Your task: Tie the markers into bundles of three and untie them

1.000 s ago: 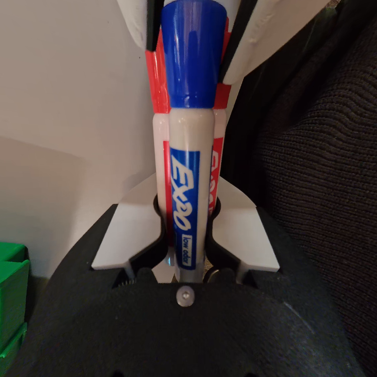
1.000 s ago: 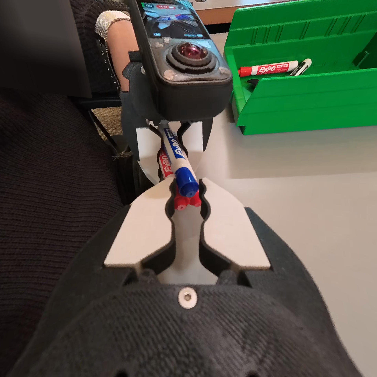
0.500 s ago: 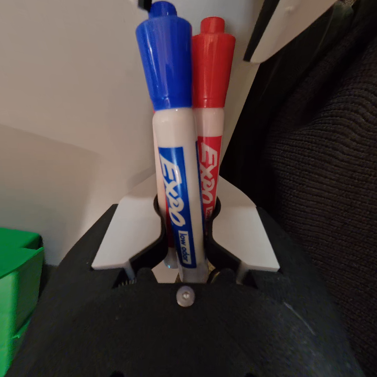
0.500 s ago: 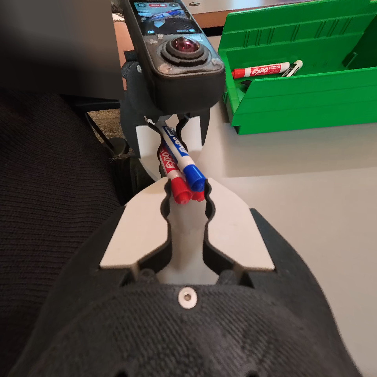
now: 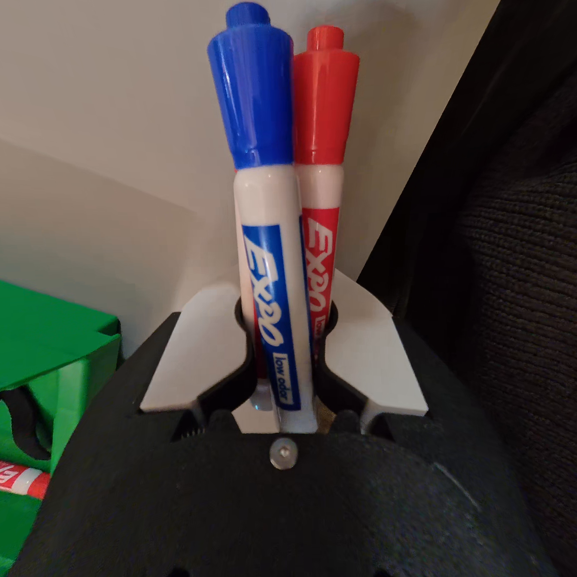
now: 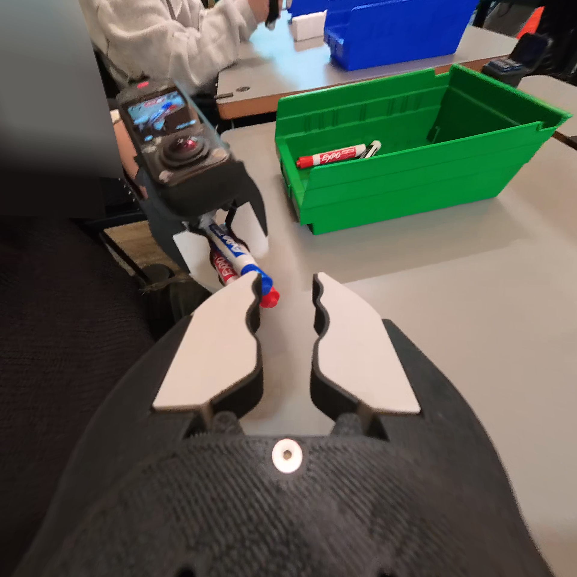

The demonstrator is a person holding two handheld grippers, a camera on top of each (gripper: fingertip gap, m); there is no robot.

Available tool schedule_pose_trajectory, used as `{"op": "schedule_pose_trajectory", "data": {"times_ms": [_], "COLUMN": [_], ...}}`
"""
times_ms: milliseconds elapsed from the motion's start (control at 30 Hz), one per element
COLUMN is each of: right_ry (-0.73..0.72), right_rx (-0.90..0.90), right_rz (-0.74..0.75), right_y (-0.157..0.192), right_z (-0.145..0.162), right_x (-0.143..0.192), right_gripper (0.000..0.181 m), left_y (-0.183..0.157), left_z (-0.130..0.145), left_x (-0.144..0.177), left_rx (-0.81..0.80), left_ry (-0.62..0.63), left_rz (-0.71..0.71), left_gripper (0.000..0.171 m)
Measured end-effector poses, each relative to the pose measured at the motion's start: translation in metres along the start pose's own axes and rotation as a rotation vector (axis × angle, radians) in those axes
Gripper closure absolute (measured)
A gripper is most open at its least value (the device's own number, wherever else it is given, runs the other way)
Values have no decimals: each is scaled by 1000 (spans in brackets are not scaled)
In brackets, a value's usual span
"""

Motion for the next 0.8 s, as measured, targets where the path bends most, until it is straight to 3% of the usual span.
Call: {"op": "schedule_pose_trajectory", "data": {"times_ms": [267,500,633,800], "right_ry": [-21,127,432,992], "right_rx": [-21,44,106,87], "right_rz": [36,8,-59,-50], "right_y": [-24,-62,-79,-100], "right_z": [-34,-119,-160,-163], "right_x": [-11,-67,-130,-211], "right_gripper": [148,135,134,129], "left_y": [-6,-13,-16,-19], "left_z": [21,45,58,71], "left_x": [1,4,3,0], "left_rx": [72,150,180,213], "left_ry": [-20,-27,-31,-32], "left_rz": [36,37,27,41], "left_gripper": [126,126,126,125]}}
Point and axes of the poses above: each gripper's, where its closed fingertips meet, x back along the fingers, z out of its underside, y = z × x across the jaws, the point moved 7 cm from there along x, back along the fingers, and after that the axes turned 13 degrees about y, right-handed, at the moved point
